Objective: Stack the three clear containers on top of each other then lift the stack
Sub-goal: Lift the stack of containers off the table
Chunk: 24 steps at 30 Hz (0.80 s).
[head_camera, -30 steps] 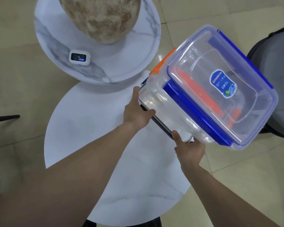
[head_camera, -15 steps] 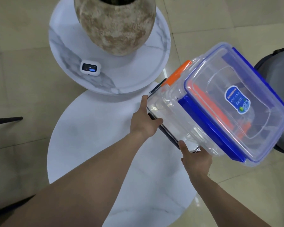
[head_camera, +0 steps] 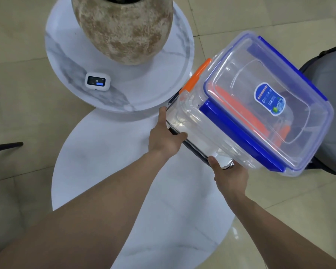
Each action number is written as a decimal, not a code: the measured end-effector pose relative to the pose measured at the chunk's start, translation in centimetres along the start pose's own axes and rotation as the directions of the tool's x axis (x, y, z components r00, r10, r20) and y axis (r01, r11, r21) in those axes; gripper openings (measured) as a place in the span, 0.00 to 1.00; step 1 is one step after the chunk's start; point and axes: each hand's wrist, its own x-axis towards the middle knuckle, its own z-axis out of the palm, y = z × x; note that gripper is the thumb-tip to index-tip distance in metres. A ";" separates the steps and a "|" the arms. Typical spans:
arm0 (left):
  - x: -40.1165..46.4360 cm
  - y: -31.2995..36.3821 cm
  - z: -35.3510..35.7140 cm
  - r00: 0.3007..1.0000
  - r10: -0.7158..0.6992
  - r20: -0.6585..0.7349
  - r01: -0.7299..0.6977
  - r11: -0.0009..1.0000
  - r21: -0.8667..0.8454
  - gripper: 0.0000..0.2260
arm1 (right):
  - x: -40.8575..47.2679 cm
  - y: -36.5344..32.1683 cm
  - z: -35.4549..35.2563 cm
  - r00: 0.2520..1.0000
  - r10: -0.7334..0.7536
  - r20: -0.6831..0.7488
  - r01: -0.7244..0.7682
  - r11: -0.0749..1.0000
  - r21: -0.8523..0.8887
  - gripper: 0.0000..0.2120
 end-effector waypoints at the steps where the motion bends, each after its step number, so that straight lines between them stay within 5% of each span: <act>1: 0.0 0.0 0.0 1.000 -0.001 -0.002 0.001 1.000 0.002 0.44 | 0.1 0.2 0.0 1.000 -0.005 0.004 0.005 1.000 -0.012 0.55; 5: -0.1 0.1 0.0 1.000 0.006 -0.005 -0.006 1.000 0.022 0.44 | 0.1 0.5 0.1 0.999 -0.044 0.017 0.045 0.998 -0.035 0.51; 10: -0.1 0.2 -0.1 1.000 0.000 -0.003 0.000 0.999 0.040 0.45 | -0.1 0.4 0.2 0.998 -0.064 0.006 0.065 0.997 -0.034 0.36; 24: -0.3 0.1 -0.1 1.000 0.010 0.018 -0.010 0.999 0.040 0.44 | -1.2 -0.7 -0.2 0.998 -0.047 0.029 0.049 0.998 -0.039 0.32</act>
